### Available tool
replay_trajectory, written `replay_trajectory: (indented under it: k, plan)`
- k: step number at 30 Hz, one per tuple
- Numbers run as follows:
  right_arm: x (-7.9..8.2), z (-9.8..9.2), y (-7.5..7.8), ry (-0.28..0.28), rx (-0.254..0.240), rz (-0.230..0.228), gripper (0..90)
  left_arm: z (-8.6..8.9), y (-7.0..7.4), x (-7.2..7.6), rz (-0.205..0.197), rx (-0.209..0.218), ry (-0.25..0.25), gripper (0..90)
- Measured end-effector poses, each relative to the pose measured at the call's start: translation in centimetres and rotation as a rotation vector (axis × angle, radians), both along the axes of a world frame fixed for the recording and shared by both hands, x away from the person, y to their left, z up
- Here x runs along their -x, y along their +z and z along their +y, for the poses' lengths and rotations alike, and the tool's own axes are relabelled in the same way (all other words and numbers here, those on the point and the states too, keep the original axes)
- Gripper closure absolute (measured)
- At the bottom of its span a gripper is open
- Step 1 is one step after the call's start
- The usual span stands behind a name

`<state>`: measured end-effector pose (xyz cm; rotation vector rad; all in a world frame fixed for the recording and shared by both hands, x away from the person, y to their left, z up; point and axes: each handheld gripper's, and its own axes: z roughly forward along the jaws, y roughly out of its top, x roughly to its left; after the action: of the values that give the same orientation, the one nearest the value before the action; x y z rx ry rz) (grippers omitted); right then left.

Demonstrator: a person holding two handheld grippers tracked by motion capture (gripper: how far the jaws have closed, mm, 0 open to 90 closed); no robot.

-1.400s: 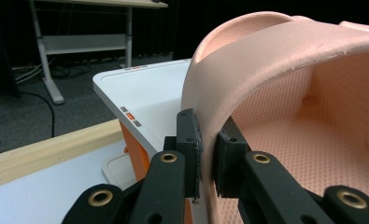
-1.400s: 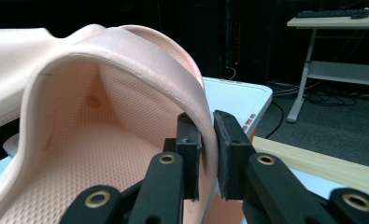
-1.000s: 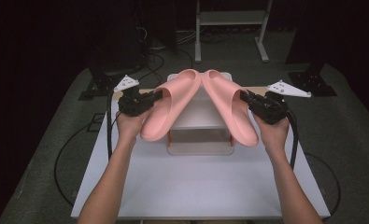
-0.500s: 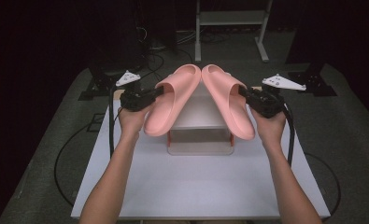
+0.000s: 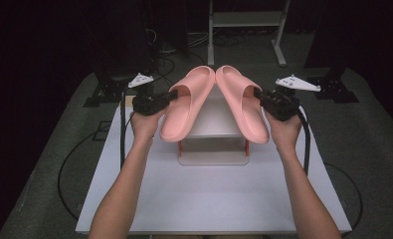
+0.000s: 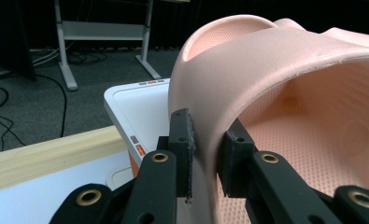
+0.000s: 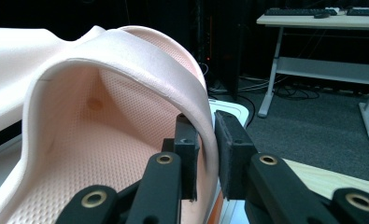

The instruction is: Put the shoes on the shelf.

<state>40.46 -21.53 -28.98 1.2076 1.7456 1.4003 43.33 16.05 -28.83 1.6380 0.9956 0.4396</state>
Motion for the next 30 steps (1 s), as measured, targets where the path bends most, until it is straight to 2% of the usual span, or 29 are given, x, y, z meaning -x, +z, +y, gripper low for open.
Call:
replay_trajectory:
  k: [17, 30]
  plan:
    - [-1.0, 0.8, 0.3, -0.018, 0.0, 0.018, 76.3, -0.7, -0.2, -0.7, 0.025, 0.029, 0.015, 73.6]
    - [-1.5, 1.0, 0.2, -0.026, -0.018, 0.028, 74.4, -1.8, -0.2, -1.2, 0.033, 0.028, 0.015, 70.9]
